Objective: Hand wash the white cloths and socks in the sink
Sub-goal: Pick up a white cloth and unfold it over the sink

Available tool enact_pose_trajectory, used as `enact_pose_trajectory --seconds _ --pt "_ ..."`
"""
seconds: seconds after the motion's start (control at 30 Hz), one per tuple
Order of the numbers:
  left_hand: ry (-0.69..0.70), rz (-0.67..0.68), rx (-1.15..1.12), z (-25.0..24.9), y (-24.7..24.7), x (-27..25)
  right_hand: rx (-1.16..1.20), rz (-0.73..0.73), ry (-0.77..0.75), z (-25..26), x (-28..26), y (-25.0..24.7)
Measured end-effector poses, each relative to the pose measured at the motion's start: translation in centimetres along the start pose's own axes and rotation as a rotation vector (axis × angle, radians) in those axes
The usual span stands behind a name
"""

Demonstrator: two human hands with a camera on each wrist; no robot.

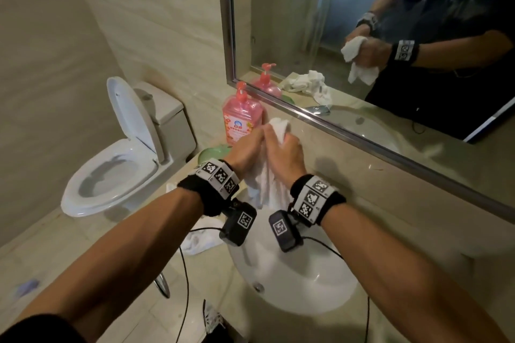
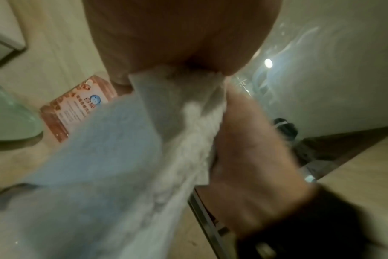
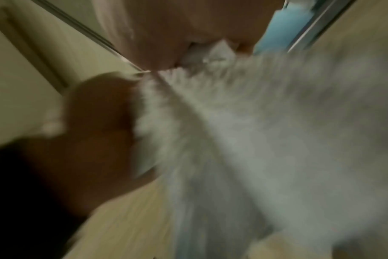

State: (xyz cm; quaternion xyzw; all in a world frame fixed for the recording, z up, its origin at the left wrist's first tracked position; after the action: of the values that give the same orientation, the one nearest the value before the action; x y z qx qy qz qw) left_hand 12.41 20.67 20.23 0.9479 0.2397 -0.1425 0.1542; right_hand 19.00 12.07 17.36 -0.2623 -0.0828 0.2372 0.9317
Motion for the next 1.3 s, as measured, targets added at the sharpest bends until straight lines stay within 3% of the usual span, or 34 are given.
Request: enact_pose_trajectory --seconds 0.1,0.2,0.3,0.4,0.43,0.5,0.6,0.67,0.73,0.83,0.9,0.97,1.1,1.2,1.3 --pt "-0.035 0.175 0.128 0.6 -0.2 -0.5 -0.113 0.055 0.05 -1.1 1.4 -2.1" --pt "0.101 0.296 0.869 0.1 -2.4 0.1 -0.292 0.095 -0.111 -1.7 1.7 -3.4" --pt "0.089 0.282 1.363 0.2 -5.1 0.9 -0.468 0.312 -0.288 -2.1 1.4 -4.7" --pt "0.095 0.238 1.548 1.1 -6.5 1.3 -0.951 0.537 -0.412 -3.8 1.3 -5.3" --pt "0.114 0.234 1.505 1.3 -6.9 1.3 -1.04 0.579 -0.413 -4.5 1.2 -5.3" --pt "0.136 0.235 1.302 1.4 -7.7 1.4 -0.986 0.605 -0.344 -5.8 1.2 -5.9" --pt "0.158 0.186 0.89 1.1 -8.1 0.9 -0.456 0.56 -0.026 -7.3 1.3 -7.0" --pt "0.13 0.094 0.659 1.0 -7.6 0.5 -0.175 0.451 0.111 -7.6 1.2 -6.6" --pt "0.057 0.045 0.391 1.0 -6.4 0.2 -0.026 0.248 0.19 -7.4 0.9 -5.7" --pt "0.016 0.036 0.049 0.5 -4.1 -0.1 -0.007 -0.082 0.13 -5.0 -0.1 -3.5" --pt "0.045 0.039 -0.076 -0.1 -2.0 -0.5 -0.031 -0.076 -0.006 -2.9 -1.1 -1.4" --pt "0.024 0.043 -0.159 -0.3 -0.2 -0.6 0.051 0.002 -0.034 -1.0 -1.4 0.0" --pt "0.066 0.068 -0.052 -0.7 0.8 -0.8 0.104 -0.045 0.164 0.4 0.6 -0.9" --pt "0.084 -0.003 -0.005 -1.6 -0.1 -0.6 0.103 -0.009 0.086 0.5 -0.1 0.3" --pt "0.044 0.154 0.046 -1.3 -0.2 -0.8 -0.011 0.018 0.126 -0.1 0.4 -0.5"
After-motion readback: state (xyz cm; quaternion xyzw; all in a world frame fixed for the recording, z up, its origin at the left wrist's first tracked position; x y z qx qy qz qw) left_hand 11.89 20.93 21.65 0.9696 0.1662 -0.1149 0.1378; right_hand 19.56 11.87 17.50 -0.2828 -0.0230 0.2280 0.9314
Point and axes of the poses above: each hand's wrist, its own x-axis towards the middle knuckle, its own y-axis out of the palm, z = x × y, the point moved 1 cm from there along x, towards the middle knuckle, and after that the axes turned 13 degrees about -x, right-handed, at the moved point
